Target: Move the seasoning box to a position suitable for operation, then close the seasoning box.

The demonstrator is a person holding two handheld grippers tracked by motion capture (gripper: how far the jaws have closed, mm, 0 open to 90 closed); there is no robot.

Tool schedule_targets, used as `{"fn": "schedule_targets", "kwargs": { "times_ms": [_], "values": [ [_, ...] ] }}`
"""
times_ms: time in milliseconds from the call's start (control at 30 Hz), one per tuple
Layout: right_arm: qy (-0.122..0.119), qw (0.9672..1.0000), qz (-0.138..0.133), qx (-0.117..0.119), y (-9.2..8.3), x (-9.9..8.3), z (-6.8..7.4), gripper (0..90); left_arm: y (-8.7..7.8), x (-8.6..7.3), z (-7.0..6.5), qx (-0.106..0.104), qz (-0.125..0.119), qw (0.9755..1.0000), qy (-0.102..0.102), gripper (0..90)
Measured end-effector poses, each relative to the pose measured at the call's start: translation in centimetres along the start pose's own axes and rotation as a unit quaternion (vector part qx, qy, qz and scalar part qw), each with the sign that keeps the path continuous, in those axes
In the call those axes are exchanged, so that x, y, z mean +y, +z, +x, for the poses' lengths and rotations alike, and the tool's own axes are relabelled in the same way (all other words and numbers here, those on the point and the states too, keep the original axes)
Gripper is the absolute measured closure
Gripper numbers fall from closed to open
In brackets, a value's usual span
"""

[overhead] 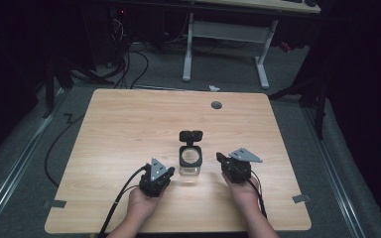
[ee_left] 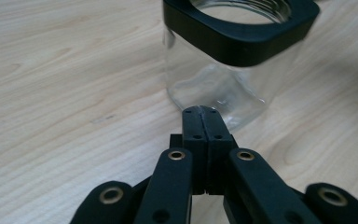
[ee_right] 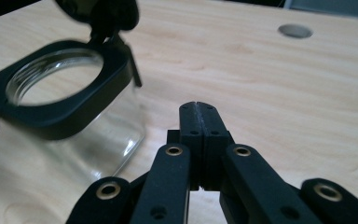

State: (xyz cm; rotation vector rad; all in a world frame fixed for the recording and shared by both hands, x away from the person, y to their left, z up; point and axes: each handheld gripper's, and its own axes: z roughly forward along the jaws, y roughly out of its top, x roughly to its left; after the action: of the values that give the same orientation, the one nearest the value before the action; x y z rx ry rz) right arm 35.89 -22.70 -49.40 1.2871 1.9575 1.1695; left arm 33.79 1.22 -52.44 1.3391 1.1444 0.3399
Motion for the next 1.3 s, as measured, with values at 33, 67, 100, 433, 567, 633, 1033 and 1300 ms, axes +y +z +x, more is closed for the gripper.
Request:
{"fn": "schedule_targets", "kwargs": {
  "times_ms": [33, 67, 100, 433, 567, 633, 1033, 1300],
  "values": [
    [-0.001, 1.0, -0.003, 0.001, 0.0, 0.3, -0.1, 90.0, 0.0, -0.2, -0.1, -0.002, 0.002, 1.0, 0.001, 90.0],
    [-0.002, 1.0, -0.004, 0.002, 0.1, 0.6, -0.2, 90.0, -0.1, -0.3, -0.3, -0.006, 0.005, 1.0, -0.003, 90.0],
    [-0.006, 1.0, -0.005, 0.001, 0.1, 0.9, -0.2, 90.0, -0.1, -0.3, -0.5, -0.01, 0.005, 0.9999, -0.001, 90.0],
    [-0.016, 0.9994, -0.029, 0.008, 1.2, 4.9, -1.1, 90.0, 0.7, -1.6, -2.7, -0.04, 0.025, 0.9989, 0.005, 89.2],
    [-0.015, 0.9991, -0.036, 0.016, 2.1, 6.6, -1.1, 90.0, 1.6, -1.6, -2.8, -0.04, 0.033, 0.9987, 0.004, 90.0],
    [-0.017, 0.9989, -0.039, 0.02, 2.5, 7.6, -0.8, 90.0, 1.9, -1.7, -2.7, -0.036, 0.037, 0.9987, 0.007, 90.0],
    [-0.049, 0.9954, -0.038, 0.073, 2.7, 7.8, 1.4, 90.0, 2.3, -1.8, -2.4, -0.034, 0.039, 0.9986, 0.008, 90.0],
    [-0.084, 0.9929, -0.025, 0.081, 1.0, 4.1, 3.2, 90.0, 2.4, -1.8, -2.7, -0.038, 0.037, 0.9986, 0.006, 90.0]
  ]
}}
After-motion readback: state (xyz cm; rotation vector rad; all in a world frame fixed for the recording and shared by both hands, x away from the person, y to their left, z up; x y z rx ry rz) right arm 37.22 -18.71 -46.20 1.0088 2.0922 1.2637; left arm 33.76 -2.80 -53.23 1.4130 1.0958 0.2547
